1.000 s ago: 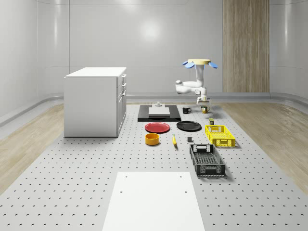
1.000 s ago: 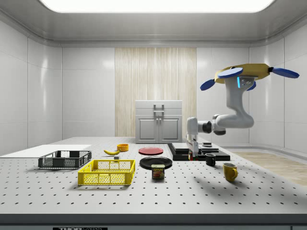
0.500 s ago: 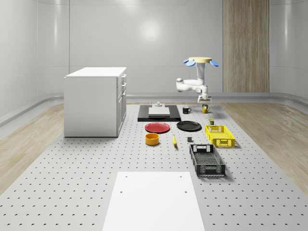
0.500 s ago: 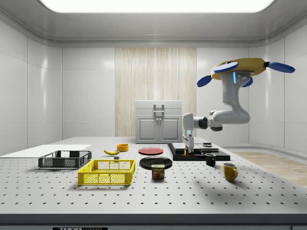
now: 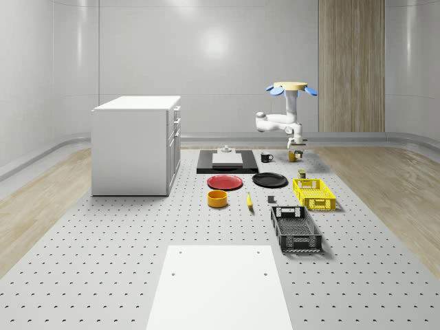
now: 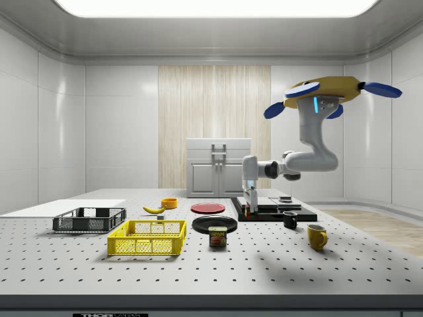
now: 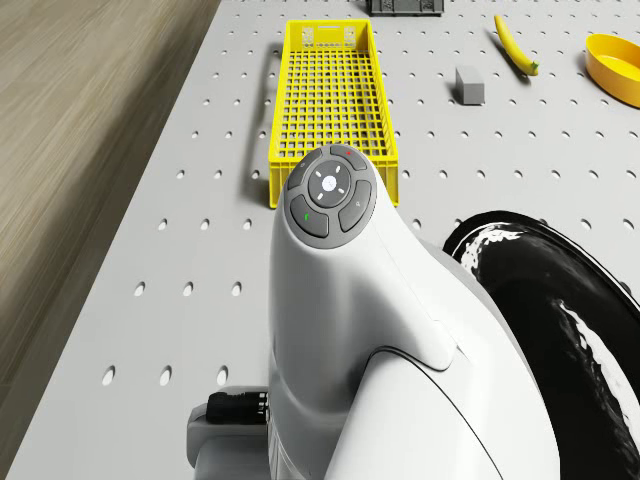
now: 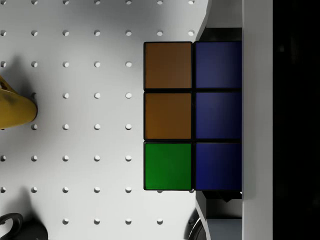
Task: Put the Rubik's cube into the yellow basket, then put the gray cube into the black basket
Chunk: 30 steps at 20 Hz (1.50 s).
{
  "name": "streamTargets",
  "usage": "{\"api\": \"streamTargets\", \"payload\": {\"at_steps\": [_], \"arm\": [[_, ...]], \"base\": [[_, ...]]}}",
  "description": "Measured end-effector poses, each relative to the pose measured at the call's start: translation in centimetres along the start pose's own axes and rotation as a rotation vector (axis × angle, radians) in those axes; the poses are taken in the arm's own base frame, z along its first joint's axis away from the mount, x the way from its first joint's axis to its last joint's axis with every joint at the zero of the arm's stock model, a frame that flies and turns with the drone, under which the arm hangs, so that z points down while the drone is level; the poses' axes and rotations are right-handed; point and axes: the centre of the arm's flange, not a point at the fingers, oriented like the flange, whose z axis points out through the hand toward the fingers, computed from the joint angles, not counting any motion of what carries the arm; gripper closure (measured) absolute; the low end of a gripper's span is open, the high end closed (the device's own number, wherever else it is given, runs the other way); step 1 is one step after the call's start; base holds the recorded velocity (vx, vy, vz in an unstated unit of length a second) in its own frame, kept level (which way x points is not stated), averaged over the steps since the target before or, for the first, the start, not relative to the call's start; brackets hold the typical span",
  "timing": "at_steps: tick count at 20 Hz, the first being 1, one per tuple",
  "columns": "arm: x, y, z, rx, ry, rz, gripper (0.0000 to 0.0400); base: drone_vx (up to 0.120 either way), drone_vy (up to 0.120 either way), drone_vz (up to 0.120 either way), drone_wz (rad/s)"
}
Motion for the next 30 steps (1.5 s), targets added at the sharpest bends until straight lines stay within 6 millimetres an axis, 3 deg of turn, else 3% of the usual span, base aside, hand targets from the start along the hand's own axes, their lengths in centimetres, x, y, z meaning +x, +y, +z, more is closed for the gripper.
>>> {"api": "streamTargets", "payload": {"at_steps": [30], "arm": [[0.00, 0.00, 0.00, 0.000, 0.000, 0.000, 0.0075]], "base": [[0.120, 0.000, 0.000, 0.000]]}}
